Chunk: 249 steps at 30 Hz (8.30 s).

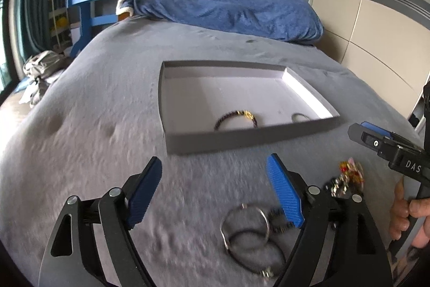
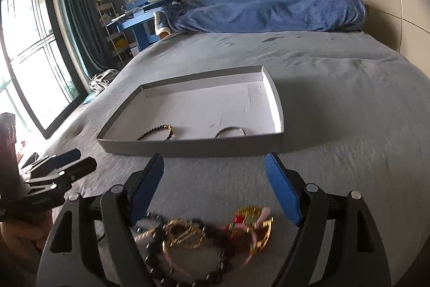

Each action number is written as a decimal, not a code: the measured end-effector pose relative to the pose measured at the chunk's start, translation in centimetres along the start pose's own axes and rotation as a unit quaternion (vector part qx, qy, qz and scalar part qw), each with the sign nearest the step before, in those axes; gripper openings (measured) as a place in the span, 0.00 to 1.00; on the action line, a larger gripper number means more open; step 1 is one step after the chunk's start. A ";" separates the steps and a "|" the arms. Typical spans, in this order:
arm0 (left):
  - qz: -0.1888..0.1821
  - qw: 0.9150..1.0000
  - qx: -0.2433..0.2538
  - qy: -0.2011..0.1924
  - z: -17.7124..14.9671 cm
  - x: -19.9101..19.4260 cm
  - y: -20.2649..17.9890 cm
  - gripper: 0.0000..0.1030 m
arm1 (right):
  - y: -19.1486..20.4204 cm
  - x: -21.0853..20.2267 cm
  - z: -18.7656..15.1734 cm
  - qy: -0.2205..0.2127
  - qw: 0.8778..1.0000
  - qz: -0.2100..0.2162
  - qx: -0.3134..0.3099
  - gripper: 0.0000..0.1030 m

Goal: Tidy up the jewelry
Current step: 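Grasp the large silver hoop with the left tool while the right tool grasps the gold round brooch, then carry the hoop into the box and open the left tool while the right tool releases the brooch there, then grasp the white pearl strand with the left tool, then grasp the red-bead gold earring with the right tool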

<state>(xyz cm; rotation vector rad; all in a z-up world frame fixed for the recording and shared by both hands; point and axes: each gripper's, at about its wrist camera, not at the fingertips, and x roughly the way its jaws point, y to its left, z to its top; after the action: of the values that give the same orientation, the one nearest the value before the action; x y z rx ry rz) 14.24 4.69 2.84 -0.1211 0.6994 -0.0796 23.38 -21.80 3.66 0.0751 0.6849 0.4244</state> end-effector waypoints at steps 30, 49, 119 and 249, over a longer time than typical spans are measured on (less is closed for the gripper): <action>-0.002 0.996 0.047 0.071 -4.9 1.2 -1.4 0.81 | -2.3 -2.6 -6.1 0.022 0.998 -0.039 0.035 0.77; -0.004 0.998 0.049 0.049 -5.0 1.3 -1.6 0.45 | -2.4 -2.7 -6.2 0.017 0.998 -0.029 0.046 0.67; -0.013 0.997 0.069 -0.023 3.5 1.1 -2.4 0.45 | -2.6 -1.7 1.0 -0.062 0.997 0.033 0.039 0.36; 0.019 0.999 0.013 0.047 -6.0 -0.4 2.8 0.13 | -4.8 -0.1 -5.5 0.051 0.995 -0.011 0.086 0.12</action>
<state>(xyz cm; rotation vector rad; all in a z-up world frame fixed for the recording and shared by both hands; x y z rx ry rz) 10.12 7.01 -1.82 -0.0800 0.7942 -0.0591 21.55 -26.62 -1.53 0.2097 0.8212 0.3493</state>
